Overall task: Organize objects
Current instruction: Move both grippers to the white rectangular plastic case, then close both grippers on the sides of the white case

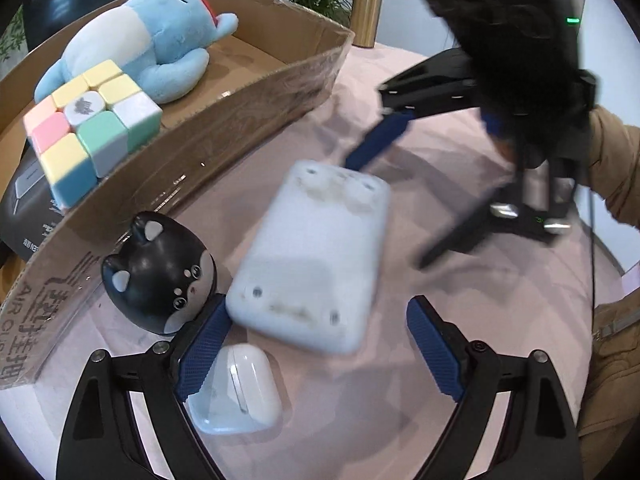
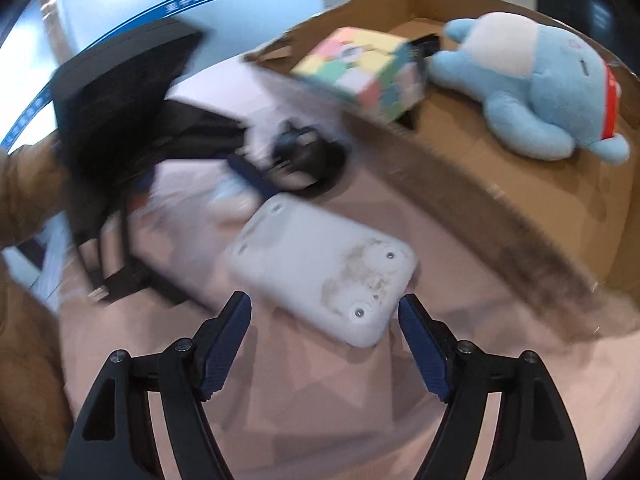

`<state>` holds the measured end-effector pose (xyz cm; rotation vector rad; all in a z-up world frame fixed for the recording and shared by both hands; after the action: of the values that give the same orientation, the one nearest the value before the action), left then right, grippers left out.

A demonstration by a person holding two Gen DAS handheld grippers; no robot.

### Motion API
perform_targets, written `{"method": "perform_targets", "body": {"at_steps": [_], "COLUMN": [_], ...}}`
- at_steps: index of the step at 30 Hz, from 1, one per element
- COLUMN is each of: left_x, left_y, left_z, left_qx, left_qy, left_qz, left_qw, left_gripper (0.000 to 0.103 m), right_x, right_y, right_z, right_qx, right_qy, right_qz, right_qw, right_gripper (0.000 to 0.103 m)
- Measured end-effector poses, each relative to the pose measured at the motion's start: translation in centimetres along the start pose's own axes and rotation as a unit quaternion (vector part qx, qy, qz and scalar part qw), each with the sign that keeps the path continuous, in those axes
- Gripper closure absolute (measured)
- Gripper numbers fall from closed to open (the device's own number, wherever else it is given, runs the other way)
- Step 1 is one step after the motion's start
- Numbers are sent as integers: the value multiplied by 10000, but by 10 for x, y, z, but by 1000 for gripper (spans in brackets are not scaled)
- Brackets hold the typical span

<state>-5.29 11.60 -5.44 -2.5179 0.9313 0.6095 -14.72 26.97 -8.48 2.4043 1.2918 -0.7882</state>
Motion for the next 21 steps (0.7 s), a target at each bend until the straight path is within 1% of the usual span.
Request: {"method": "perform_targets", "body": {"at_steps": [1, 2, 4, 7, 8, 10, 11, 14, 18, 19, 20, 21], "left_x": [1, 2, 1, 0, 0, 1, 0, -2, -5, -5, -5, -5], "left_y": [-1, -2, -2, 0, 0, -2, -2, -1, 1, 0, 0, 0], "left_z": [2, 2, 1, -1, -1, -1, -2, -3, -5, -6, -6, -7], "left_qx": [-31, -55, -14, 131, 125, 94, 100, 227, 458, 481, 492, 471], "left_qy": [34, 14, 43, 76, 83, 110, 117, 108, 52, 31, 9, -5], "left_qz": [50, 127, 161, 197, 255, 372, 391, 349, 289, 302, 325, 354], "left_qw": [10000, 9999, 9999, 9997, 9996, 9992, 9991, 9991, 9985, 9984, 9983, 9983], "left_gripper": [14, 13, 13, 13, 13, 13, 13, 13, 13, 14, 14, 15], "right_x": [2, 3, 5, 1, -2, -7, -8, -13, -17, -17, -17, -17], "right_y": [4, 6, 0, -9, -11, -16, -18, -16, -12, -11, -10, -9], "right_z": [-3, -7, -10, -7, -3, 4, 7, 14, 23, 24, 25, 25], "right_qx": [-65, -30, 243, 366, 327, 278, 173, -37, -303, -379, -471, -475], "right_qy": [-46, -87, -59, 28, 37, 82, 69, 110, 217, 190, 184, 181], "right_qz": [-16, -56, -140, -463, -535, -689, -758, -1009, -1307, -1346, -1363, -1395], "right_qw": [10000, 9999, 9996, 9983, 9980, 9972, 9969, 9948, 9907, 9900, 9894, 9889], "right_gripper": [28, 28, 28, 26, 24, 23, 20, 17, 17, 21, 22, 22]}}
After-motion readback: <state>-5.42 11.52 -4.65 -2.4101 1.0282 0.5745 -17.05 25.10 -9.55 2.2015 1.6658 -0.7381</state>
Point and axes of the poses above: each gripper's, at about its wrist camera, not at the fingertips, and z roughly the way its jaws point, y to its left, x to its underside, the point moved 4 cm from there along z, roughly the way its jaws point, and after that the axes turned 14 degrees about -z, right-handed, at the moved point
